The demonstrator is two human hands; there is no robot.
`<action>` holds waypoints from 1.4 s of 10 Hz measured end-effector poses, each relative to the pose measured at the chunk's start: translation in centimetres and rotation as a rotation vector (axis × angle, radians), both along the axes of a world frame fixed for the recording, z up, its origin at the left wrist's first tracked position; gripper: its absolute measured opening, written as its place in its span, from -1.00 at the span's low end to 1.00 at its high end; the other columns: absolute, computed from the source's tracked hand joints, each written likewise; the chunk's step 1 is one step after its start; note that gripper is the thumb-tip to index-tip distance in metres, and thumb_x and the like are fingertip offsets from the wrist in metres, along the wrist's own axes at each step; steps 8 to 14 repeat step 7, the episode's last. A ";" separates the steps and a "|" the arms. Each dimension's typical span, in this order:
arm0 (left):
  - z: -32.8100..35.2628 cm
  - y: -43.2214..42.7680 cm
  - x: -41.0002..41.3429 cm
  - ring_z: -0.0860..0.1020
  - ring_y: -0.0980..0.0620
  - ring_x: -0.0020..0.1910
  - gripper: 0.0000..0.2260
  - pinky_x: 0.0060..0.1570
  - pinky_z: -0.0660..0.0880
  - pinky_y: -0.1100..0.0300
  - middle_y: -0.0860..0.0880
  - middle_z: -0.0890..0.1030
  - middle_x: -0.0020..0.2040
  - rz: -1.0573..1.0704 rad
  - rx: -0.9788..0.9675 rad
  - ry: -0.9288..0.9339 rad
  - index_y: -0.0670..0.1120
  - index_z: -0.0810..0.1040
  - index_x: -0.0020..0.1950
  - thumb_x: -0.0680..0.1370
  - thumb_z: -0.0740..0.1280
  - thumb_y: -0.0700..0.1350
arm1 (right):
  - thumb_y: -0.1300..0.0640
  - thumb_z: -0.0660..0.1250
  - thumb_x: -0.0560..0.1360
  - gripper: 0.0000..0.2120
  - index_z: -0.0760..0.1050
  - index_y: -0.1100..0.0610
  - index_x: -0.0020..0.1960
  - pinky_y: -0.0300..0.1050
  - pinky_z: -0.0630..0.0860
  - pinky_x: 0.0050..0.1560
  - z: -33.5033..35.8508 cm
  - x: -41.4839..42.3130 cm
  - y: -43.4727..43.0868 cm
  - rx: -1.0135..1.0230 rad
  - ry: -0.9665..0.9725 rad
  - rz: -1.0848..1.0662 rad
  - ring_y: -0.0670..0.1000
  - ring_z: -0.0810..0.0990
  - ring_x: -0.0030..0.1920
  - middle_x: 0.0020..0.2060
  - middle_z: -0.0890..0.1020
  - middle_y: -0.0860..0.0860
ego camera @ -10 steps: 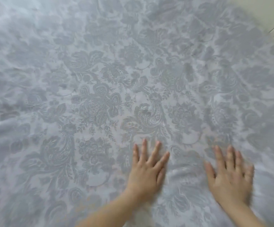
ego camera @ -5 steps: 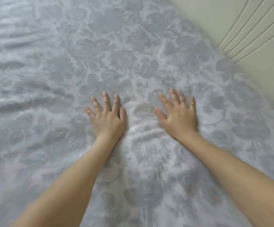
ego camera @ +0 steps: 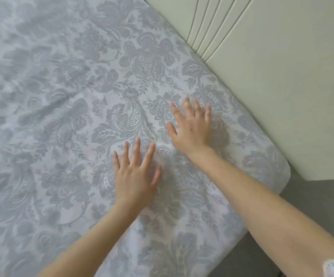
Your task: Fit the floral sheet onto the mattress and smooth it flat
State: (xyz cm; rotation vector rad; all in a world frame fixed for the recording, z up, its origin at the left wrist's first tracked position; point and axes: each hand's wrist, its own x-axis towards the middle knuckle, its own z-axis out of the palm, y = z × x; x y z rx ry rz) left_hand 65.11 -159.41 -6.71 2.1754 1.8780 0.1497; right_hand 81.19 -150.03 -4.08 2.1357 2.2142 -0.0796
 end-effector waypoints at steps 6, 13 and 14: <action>1.9 -19.1 -2.3 -0.27 -0.21 0.50 -0.24 0.39 -0.20 -0.31 -0.12 -0.28 0.53 0.506 -0.549 0.163 0.13 -0.24 0.52 0.38 -0.32 0.42 | -0.53 -0.32 0.35 -0.13 -0.11 -0.13 0.54 0.48 -0.11 0.36 -0.6 7.5 -17.9 -0.334 -0.129 0.046 0.25 -0.14 0.52 0.54 -0.09 0.17; 1.0 -23.7 -1.6 -0.37 -0.26 0.46 -0.34 0.35 -0.26 -0.33 -0.18 -0.38 0.49 0.452 -0.609 0.029 0.11 -0.39 0.46 0.42 -0.37 0.35 | -0.45 -0.24 0.44 -0.23 -0.25 -0.09 0.53 0.43 -0.02 0.36 -0.7 9.0 -21.9 -0.467 -0.154 -0.055 0.30 -0.19 0.50 0.53 -0.19 0.20; 1.0 -23.7 -1.6 -0.37 -0.26 0.46 -0.34 0.35 -0.26 -0.33 -0.18 -0.38 0.49 0.452 -0.609 0.029 0.11 -0.39 0.46 0.42 -0.37 0.35 | -0.45 -0.24 0.44 -0.23 -0.25 -0.09 0.53 0.43 -0.02 0.36 -0.7 9.0 -21.9 -0.467 -0.154 -0.055 0.30 -0.19 0.50 0.53 -0.19 0.20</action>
